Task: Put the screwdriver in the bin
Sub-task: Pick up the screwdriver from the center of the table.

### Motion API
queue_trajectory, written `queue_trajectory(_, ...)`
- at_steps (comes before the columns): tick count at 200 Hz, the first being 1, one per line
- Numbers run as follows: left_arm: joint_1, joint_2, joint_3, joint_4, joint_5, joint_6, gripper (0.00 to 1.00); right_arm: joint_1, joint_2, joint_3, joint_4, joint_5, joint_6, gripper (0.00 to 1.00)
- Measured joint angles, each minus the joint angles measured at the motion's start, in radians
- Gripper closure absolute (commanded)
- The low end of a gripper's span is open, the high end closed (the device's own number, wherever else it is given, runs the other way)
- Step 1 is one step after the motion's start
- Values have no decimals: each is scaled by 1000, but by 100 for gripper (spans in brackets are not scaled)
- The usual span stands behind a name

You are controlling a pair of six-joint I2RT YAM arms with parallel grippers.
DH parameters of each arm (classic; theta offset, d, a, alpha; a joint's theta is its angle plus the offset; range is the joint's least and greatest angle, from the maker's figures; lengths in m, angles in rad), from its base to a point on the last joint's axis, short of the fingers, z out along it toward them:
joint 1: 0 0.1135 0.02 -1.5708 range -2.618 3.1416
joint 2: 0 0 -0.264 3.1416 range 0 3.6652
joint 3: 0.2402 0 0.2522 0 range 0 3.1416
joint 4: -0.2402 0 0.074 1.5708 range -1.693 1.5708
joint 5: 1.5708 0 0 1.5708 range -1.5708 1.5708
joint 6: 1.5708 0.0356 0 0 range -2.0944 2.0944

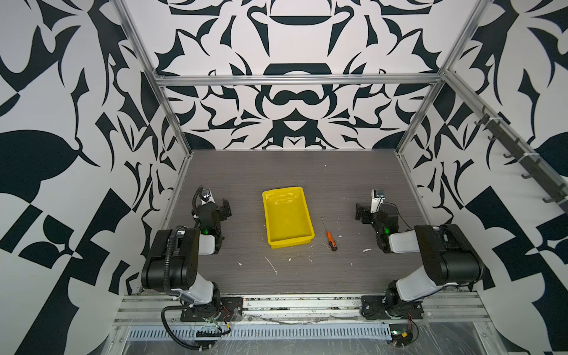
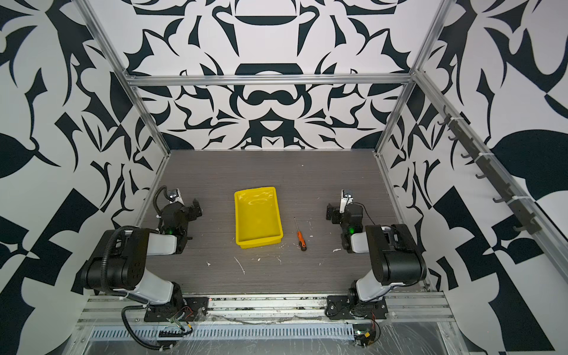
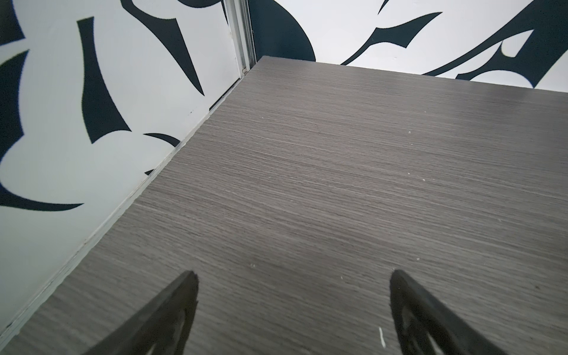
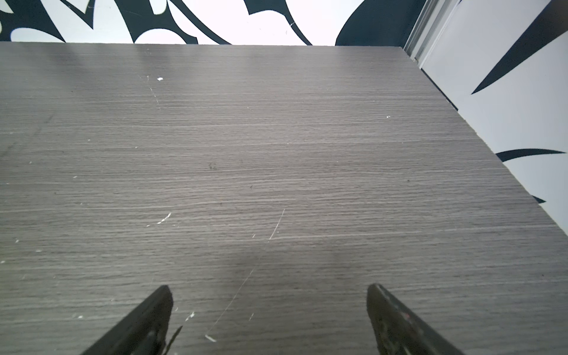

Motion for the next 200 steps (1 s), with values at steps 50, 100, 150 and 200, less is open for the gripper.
queue_trajectory(50, 0, 0, 0, 0, 0, 0, 1, 0, 0, 0, 0, 0, 0, 0)
queue_trajectory(100, 0, 0, 0, 0, 0, 0, 1, 0, 0, 0, 0, 0, 0, 0)
queue_trajectory(150, 0, 0, 0, 0, 0, 0, 1, 0, 0, 0, -2, -1, -1, 0)
queue_trajectory(200, 0, 0, 0, 0, 0, 0, 1, 7, -161, 87, -302, 57, 37, 0)
